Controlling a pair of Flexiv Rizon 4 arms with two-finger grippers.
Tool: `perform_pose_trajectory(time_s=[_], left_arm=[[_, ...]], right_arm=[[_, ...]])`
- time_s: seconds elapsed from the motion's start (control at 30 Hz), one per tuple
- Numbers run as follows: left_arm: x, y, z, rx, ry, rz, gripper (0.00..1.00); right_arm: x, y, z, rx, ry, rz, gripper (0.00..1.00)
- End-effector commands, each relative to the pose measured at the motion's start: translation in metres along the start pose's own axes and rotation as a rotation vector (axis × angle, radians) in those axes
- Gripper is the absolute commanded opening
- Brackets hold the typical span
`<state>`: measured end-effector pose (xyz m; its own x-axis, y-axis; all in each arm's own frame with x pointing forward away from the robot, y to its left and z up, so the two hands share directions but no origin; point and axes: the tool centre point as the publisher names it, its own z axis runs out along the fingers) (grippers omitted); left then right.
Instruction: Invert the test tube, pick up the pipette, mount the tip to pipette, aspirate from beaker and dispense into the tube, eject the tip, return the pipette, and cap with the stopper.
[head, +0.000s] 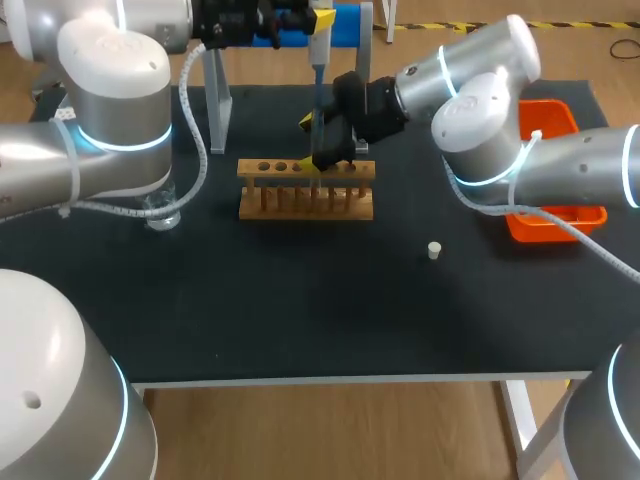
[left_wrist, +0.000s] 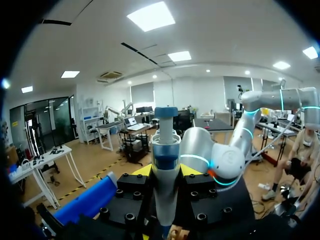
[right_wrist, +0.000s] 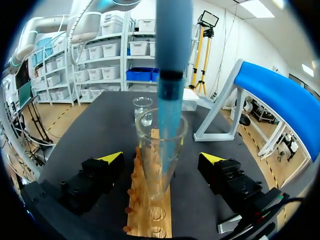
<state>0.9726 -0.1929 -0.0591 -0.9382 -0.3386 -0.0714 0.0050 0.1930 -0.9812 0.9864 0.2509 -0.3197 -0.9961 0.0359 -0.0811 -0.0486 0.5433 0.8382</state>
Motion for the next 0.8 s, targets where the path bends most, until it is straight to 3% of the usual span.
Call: perform_pose_trajectory(time_s=[0.03,0.8], left_arm=[[0.002,-0.006,0.001,-0.004,-0.005,0.002,0.00],[0.006,-0.027,-0.002,-0.025,-0.021,0.037,0.00]], right_arm=[[-0.001,0.000,-0.001,0.003,0.003,0.000,1.00],[-0.001,0.000,-0.001,0.003,0.003,0.000,1.00]])
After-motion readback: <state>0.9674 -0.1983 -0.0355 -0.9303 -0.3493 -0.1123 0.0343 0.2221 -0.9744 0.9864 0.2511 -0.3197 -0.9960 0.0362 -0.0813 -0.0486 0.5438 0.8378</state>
